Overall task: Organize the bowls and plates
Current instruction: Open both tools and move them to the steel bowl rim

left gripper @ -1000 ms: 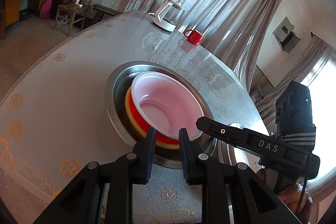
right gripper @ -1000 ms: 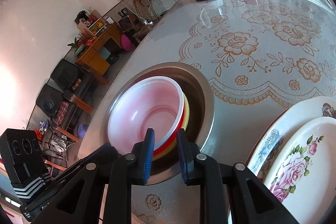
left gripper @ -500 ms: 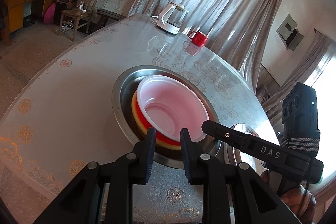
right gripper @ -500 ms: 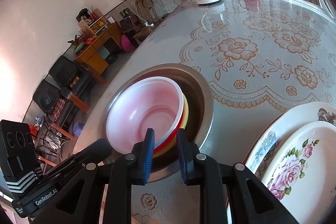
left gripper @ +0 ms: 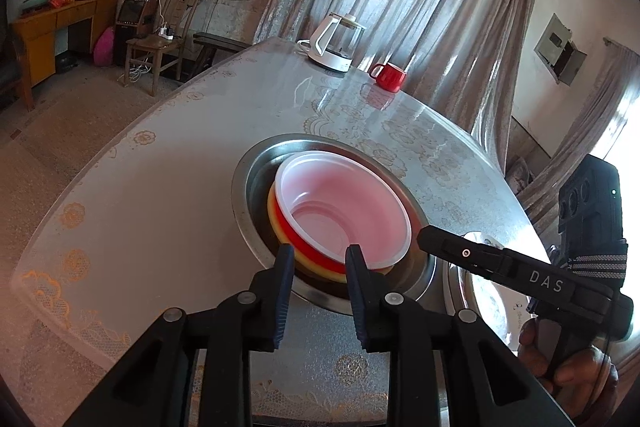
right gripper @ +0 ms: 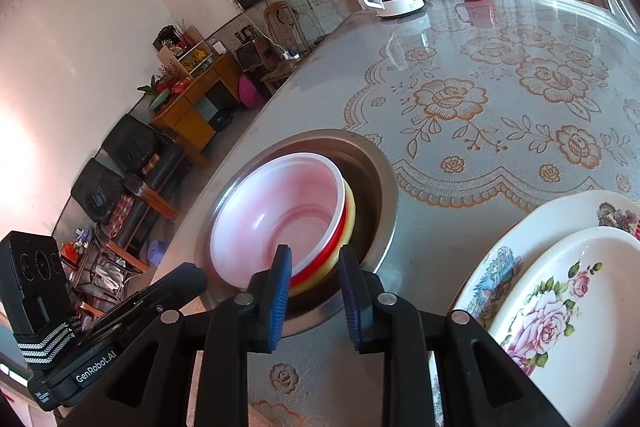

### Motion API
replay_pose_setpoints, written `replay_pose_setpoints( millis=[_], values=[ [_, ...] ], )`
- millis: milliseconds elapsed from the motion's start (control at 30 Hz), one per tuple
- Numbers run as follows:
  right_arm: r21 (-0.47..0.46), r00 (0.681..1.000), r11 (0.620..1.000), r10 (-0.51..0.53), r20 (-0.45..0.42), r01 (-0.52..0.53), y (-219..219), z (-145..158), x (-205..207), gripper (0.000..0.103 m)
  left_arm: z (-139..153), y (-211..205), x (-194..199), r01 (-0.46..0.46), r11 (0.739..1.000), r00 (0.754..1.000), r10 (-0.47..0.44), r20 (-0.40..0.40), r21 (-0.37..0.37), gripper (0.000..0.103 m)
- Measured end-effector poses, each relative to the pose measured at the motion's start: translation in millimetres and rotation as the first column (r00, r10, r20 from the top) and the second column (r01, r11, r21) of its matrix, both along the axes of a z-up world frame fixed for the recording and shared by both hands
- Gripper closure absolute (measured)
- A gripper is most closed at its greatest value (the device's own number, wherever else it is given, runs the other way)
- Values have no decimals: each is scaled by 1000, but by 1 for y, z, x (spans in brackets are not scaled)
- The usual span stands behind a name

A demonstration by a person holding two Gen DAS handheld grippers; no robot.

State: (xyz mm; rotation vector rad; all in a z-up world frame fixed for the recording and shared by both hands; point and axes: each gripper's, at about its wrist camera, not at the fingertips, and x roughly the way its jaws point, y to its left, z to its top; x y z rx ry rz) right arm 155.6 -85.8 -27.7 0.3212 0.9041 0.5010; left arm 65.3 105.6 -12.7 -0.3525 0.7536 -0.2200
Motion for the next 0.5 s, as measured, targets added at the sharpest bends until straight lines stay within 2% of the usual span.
replay_pose_setpoints(
  millis=[67,300,500],
  values=[
    [9,1000,1000,-9,5,9,-5,1,-1,74,0,0,0,-2,1000,1000,2,0,-1,76],
    [0,997,997,-75,-22,75,-24,-4,1,73,0,5,-2,-16,1000,1000,16,0,-8,76],
    [-39,992,992,-118,-41,116,-35,-9,4,62,-2,14,-4,-38,999,999,38,-7,-24,76]
  ],
)
